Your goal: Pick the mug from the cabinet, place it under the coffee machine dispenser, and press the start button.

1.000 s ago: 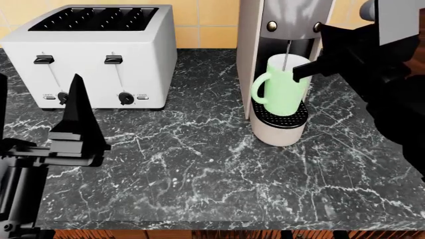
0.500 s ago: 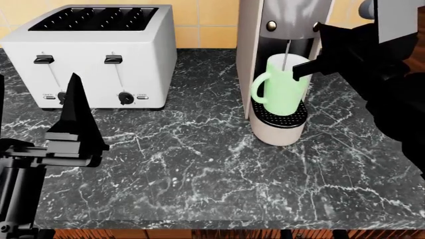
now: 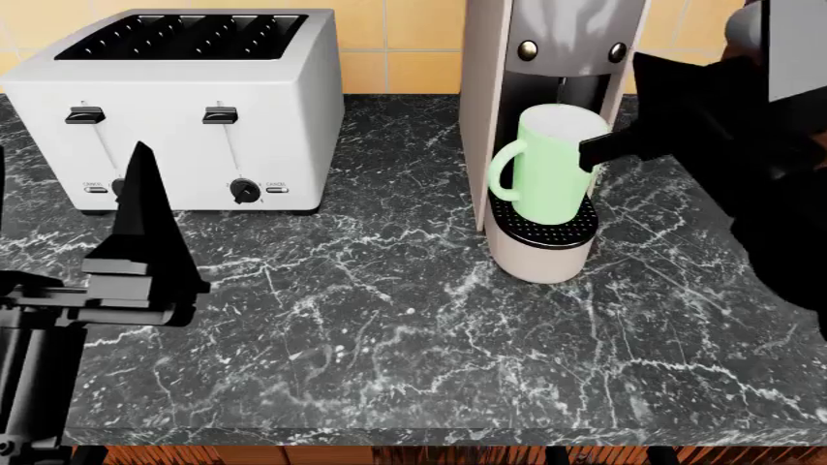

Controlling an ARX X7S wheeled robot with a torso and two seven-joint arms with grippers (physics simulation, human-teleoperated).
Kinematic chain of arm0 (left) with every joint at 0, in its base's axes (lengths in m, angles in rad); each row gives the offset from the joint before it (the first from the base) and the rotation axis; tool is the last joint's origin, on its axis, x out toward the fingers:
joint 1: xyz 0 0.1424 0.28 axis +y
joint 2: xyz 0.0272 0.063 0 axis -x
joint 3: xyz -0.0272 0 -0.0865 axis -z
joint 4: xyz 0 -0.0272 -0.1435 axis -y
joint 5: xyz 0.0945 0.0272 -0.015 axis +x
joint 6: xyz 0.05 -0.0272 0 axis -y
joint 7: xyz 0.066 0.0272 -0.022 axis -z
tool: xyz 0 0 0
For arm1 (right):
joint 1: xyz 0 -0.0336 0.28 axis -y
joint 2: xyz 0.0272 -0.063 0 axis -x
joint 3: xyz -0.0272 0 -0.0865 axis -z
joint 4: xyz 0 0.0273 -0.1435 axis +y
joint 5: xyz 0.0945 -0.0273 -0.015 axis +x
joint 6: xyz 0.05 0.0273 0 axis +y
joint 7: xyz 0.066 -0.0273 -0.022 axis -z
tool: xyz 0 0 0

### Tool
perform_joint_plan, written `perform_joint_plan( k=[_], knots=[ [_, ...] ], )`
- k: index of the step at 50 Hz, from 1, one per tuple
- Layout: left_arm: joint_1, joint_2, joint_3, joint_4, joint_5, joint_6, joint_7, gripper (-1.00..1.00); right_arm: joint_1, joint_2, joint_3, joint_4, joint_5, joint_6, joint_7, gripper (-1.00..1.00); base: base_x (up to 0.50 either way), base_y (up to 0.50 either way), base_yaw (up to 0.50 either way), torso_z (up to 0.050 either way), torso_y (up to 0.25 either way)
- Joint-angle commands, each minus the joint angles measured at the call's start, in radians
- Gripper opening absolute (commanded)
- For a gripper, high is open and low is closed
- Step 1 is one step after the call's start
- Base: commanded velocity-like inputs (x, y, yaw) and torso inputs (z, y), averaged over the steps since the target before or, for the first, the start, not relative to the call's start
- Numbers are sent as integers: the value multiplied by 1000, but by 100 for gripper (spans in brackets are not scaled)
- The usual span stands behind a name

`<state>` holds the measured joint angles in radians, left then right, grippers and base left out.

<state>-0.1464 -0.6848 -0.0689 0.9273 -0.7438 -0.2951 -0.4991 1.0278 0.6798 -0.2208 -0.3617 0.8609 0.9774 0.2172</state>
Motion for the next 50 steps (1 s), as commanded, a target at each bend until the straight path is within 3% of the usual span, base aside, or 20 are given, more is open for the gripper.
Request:
perform_joint_plan(
  k=[1, 3, 4, 11, 19, 25, 35, 50],
  knots=[
    [6, -2, -6, 2, -5, 7, -5, 100, -114, 65, 181, -229, 201, 81, 123, -100, 0, 0, 0, 0, 0],
    [9, -6, -16, 3, -11, 10, -8, 100, -142, 88, 250, -293, 288, 104, 170, -100, 0, 0, 0, 0, 0],
    [10, -9, -23, 4, -12, 12, -9, 100, -162, 104, 292, -329, 339, 111, 198, 100, 0, 0, 0, 0, 0],
    [37, -38, -90, 25, -22, 49, 4, 100, -298, 211, 578, -493, 641, 82, 341, 100, 0, 0, 0, 0, 0],
    [148, -48, -218, 62, -26, 169, 79, 100, -489, 240, 956, -599, 802, 31, 323, 100, 0, 0, 0, 0, 0],
    [238, -65, -345, 100, -127, 271, 134, 100, -559, 220, 1175, -644, 869, 19, 276, 100, 0, 0, 0, 0, 0],
    [282, -80, -438, 87, -241, 354, 146, 100, -560, 203, 1367, -683, 971, 3, 227, 100, 0, 0, 0, 0, 0],
    [318, -72, -491, 85, -264, 410, 163, 100, -525, 220, 1560, -672, 1128, 9, 271, 100, 0, 0, 0, 0, 0]
  ],
)
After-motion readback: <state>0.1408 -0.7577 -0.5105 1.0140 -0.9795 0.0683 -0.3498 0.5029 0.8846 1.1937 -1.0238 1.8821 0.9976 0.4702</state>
